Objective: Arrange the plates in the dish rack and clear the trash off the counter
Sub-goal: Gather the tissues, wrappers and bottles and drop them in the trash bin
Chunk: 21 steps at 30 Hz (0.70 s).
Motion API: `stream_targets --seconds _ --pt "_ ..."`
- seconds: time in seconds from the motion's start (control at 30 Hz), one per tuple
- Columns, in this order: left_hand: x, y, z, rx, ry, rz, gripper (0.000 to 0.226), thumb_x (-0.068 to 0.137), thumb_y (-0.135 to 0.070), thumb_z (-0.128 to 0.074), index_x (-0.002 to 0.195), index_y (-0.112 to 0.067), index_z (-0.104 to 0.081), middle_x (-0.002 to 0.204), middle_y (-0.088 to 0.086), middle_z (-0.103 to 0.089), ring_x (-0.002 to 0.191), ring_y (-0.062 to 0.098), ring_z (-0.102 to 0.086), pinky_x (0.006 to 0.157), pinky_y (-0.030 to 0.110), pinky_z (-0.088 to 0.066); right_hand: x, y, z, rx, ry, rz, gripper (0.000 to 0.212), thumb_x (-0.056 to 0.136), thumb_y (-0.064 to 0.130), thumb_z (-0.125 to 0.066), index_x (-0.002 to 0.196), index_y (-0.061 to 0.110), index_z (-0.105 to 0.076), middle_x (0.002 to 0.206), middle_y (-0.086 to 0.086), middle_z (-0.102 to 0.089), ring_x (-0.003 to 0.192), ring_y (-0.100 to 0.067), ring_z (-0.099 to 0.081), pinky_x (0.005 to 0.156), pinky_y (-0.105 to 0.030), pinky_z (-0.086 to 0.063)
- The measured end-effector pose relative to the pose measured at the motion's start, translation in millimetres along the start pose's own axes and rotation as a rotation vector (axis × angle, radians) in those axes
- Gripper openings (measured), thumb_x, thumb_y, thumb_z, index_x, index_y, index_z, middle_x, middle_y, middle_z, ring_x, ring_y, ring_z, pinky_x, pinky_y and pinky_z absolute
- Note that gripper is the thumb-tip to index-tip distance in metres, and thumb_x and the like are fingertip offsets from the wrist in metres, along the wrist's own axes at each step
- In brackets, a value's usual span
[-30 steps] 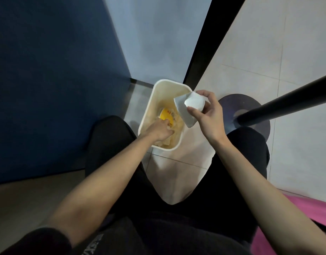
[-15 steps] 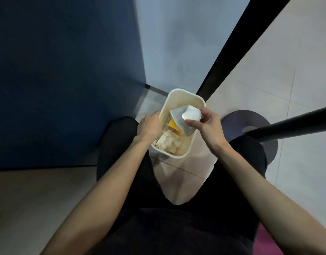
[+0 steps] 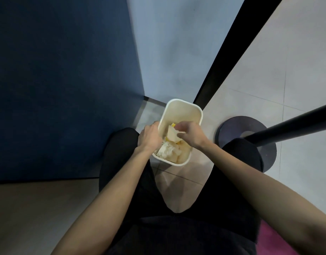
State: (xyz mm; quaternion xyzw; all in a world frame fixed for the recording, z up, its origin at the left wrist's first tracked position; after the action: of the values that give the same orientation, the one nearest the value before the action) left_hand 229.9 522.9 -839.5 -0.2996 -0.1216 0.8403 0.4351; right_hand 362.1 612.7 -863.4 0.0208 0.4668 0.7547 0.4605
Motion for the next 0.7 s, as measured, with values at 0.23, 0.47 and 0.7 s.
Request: stream_targets --seconds 0.23,0.47,0.7 --pt "-4.6 -9.3 0.0 0.102 -0.022 -0.056 0.056 0.089 -0.005 -0.05 0.142 -0.019 -0.04 0.114 0.015 -0.064 0.101 0.036 -0.062 0.07 0.039 -0.044 -42.3 -25.4 44.2 -0.201 -0.281 0.111 0.052 0.083 0.006 -0.064 0.133 0.013 -0.053 0.142 -0.01 -0.042 0.134 -0.025 -0.036 0.108 -0.029 -0.032" --pt "-4.2 -12.2 -3.5 0.185 -0.02 -0.061 0.064 0.089 -0.004 -0.048 0.148 -0.021 -0.03 0.114 0.013 -0.064 0.099 0.037 -0.061 0.071 0.038 -0.041 -46.2 -49.7 28.8 -0.125 -0.138 -0.007 0.067 0.093 0.013 -0.056 0.152 0.014 -0.027 0.145 -0.011 -0.041 0.132 -0.026 -0.042 0.109 -0.033 -0.035" --pt "-14.2 -14.3 -1.5 0.092 0.065 -0.019 0.06 0.091 -0.014 -0.052 0.147 -0.023 -0.032 0.125 0.011 -0.053 0.107 0.034 -0.057 0.078 0.041 -0.048 -57.4 -41.9 29.2 -0.112 -0.016 -0.05 0.068 0.096 0.024 -0.054 0.154 0.018 -0.018 0.138 -0.015 -0.047 0.123 -0.029 -0.051 0.103 -0.043 -0.044"
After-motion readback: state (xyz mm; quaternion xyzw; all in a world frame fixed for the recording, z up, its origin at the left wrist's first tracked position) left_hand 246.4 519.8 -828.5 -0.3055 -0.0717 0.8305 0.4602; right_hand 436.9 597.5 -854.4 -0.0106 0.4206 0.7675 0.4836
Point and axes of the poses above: each hand's wrist, its own x-axis towards the middle knuckle, its own z-axis out of the back of the hand, y = z × x, the point moved 10 cm from there along x, towards the middle knuckle
